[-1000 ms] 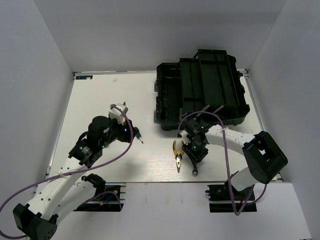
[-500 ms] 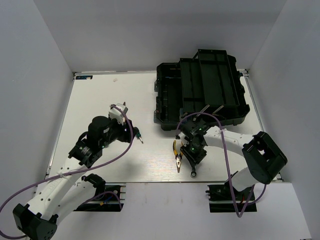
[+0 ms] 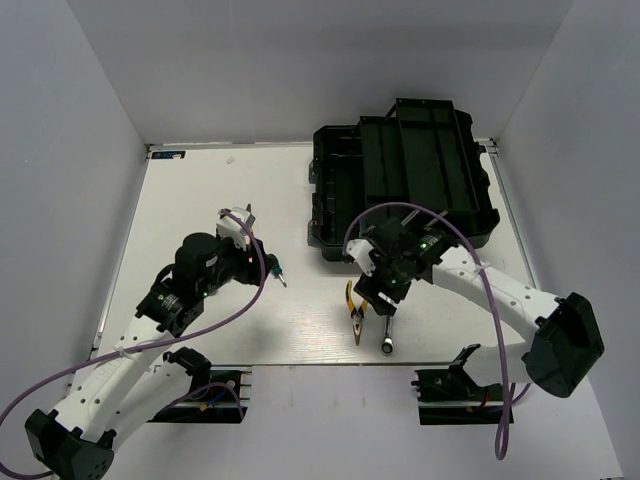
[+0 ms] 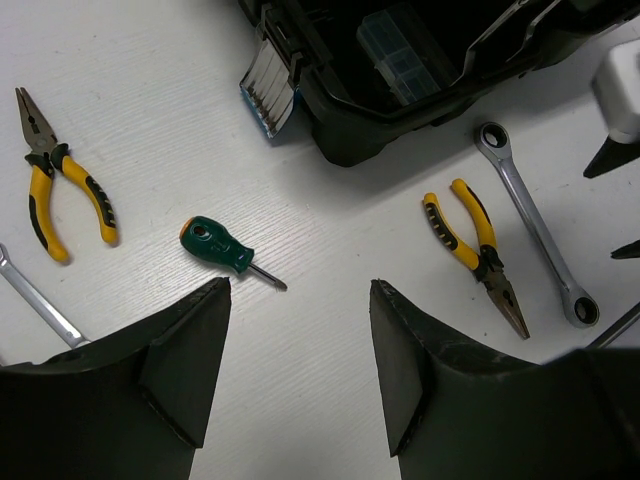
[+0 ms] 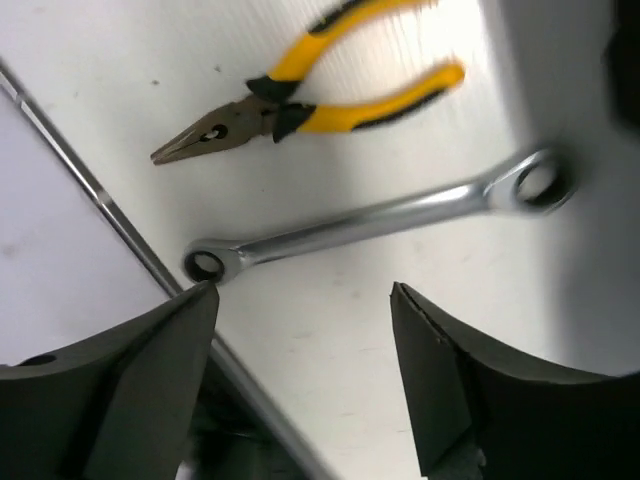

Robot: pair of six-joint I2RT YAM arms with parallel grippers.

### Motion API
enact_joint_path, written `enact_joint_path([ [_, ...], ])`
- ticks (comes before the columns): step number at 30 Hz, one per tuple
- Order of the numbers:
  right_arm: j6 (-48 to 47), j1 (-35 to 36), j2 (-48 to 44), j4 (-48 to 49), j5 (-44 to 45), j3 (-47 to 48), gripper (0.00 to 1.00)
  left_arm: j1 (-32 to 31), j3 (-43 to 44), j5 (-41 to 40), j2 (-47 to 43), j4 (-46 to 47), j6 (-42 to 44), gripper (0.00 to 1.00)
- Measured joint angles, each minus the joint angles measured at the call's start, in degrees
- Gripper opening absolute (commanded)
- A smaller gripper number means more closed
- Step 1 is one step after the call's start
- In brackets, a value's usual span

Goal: Sort the tools into containers

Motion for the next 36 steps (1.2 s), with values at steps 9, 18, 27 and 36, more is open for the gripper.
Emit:
enact_joint_path([
  [9,-47.67,-1.51,-4.17,-5.38,-3.17,-5.44,0.65,0.00,-0.15,-0.02,-0.04,0.00,0.00,0.68],
  [18,-70.07,-3.89,1.70,-9.94,-4.46,2.71,0.72,0.00,-0.76,-0.07,0.48,-0.02,0.00,0.68],
  [27,-83.41,-4.13,1.95,-12.11,-3.74,1.46,0.71,0.00,-0.76,-0.07,0.09,0.00,0.00,0.68],
  [36,-93.59,-4.11,5.68,-9.97,-2.99,-0.33,0.71,0.00,-0.96,0.74,-1.46,0.00,0.00,0.68],
])
